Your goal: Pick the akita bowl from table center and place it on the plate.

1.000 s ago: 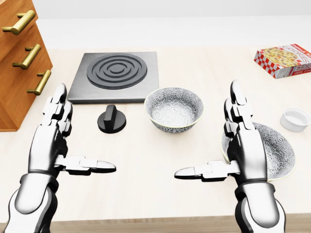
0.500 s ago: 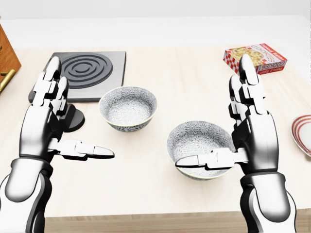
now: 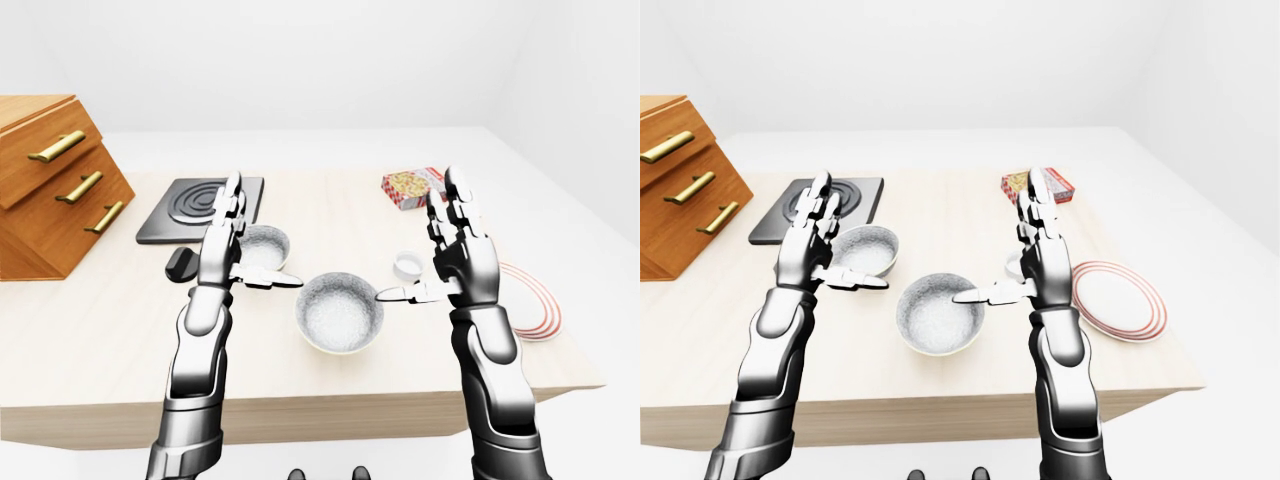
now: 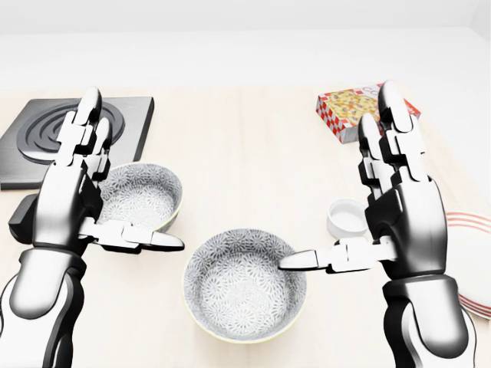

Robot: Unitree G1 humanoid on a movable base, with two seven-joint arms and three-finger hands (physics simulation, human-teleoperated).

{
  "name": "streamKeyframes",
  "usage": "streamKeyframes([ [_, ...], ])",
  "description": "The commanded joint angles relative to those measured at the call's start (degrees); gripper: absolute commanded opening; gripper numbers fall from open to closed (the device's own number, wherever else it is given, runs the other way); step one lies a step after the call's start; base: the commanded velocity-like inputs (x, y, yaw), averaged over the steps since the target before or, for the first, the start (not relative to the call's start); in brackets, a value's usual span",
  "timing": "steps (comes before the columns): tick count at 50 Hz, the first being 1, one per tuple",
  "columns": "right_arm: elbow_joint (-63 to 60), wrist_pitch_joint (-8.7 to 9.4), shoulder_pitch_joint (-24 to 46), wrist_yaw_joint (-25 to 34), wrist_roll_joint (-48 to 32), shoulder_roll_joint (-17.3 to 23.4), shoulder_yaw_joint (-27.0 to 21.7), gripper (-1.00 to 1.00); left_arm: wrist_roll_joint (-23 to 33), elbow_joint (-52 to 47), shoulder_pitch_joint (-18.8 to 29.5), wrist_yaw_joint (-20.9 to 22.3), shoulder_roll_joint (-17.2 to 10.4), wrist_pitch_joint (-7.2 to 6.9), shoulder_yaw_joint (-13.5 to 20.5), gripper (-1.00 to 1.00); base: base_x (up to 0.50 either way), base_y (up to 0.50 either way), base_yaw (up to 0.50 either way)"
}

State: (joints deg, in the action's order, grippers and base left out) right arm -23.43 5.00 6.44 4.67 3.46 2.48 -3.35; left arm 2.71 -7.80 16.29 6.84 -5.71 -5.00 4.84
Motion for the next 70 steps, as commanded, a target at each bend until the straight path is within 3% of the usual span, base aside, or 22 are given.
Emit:
streamKeyframes([
  [1, -0.03, 0.0, -0.23, 0.33, 0.31, 0.03, 0.17, 1.0, 0.33, -0.07, 0.01, 0.12, -0.05, 0.0, 0.12, 1.0, 0.0, 0.0, 0.0],
  [17, 1.27, 0.0, -0.34, 0.44, -1.26, 0.01, 0.32, 1.0, 1.36, 3.67, 0.57, -1.09, -1.32, 0.0, 1.18, 1.0, 0.0, 0.0, 0.0],
  [27, 2.71, 0.0, -0.66, 0.6, -1.9, -0.27, 0.81, 1.0, 14.1, 20.07, 5.64, -0.95, -7.92, 0.0, 2.77, 1.0, 0.0, 0.0, 0.0],
  [31, 3.52, 0.0, -0.34, 0.38, -2.26, -0.45, 1.19, 1.0, 21.63, 32.01, 8.36, -2.39, -10.13, 0.0, 1.48, 1.0, 0.0, 0.0, 0.0],
  [34, 4.7, 0.0, -0.14, 0.15, -2.66, -0.5, 1.36, 1.0, 26.48, 44.69, 11.89, -6.56, -11.19, 0.12, 0.02, 1.0, 0.0, 0.0, 0.0],
  [36, 4.88, 0.0, 0.0, 0.1, -2.77, -0.49, 1.36, 1.0, 29.89, 51.57, 15.04, -8.71, -11.7, 2.82, -1.31, 1.0, 0.0, 0.0, 0.0],
  [42, 5.0, 0.0, 0.12, 0.08, -3.0, -0.61, 1.65, 1.0, 38.15, 66.77, 23.21, -13.23, -12.27, 7.99, -4.58, 1.0, 0.0, 0.0, 0.0],
  [47, 5.07, 0.0, 0.13, 0.12, -2.79, -0.54, 1.29, 1.0, 42.17, 74.39, 27.2, -16.08, -12.36, 9.86, -5.45, 1.0, 0.0, 0.0, 0.0],
  [48, 4.97, 0.0, 0.14, 0.14, -2.73, -0.51, 1.24, 1.0, 45.02, 76.24, 28.08, -16.82, -12.56, 9.59, -7.16, 1.0, 0.0, 0.0, 0.0],
  [52, 5.07, 0.0, -0.03, 0.36, -2.56, -0.33, 0.96, 1.0, 48.96, 79.43, 29.98, -17.17, -12.62, 9.79, -8.11, 1.0, 0.0, 0.0, 0.0],
  [70, 5.92, 0.0, -0.12, 0.65, -2.64, -0.25, 0.93, 1.0, 60.67, 84.0, 32.96, -15.71, -11.31, 7.57, -9.39, 1.0, 0.0, 0.0, 0.0],
])
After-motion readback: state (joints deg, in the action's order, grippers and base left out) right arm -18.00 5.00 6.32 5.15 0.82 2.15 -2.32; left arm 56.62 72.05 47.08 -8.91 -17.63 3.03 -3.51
